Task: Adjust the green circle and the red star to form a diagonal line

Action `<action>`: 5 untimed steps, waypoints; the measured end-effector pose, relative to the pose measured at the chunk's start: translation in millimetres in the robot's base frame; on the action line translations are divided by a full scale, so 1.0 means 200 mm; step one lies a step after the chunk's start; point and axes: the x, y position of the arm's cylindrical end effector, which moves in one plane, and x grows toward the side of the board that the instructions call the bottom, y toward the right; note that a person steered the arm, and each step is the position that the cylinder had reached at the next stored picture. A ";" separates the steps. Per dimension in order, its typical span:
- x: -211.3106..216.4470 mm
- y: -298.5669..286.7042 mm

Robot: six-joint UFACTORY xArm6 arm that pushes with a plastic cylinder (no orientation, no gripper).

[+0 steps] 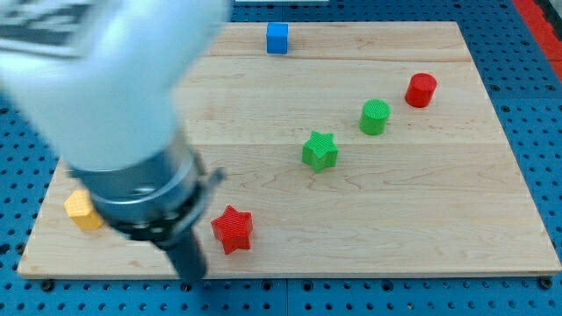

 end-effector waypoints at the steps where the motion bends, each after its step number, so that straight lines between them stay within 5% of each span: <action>1: 0.00 0.16; 4: -0.26 -0.10; 5: -0.03 -0.25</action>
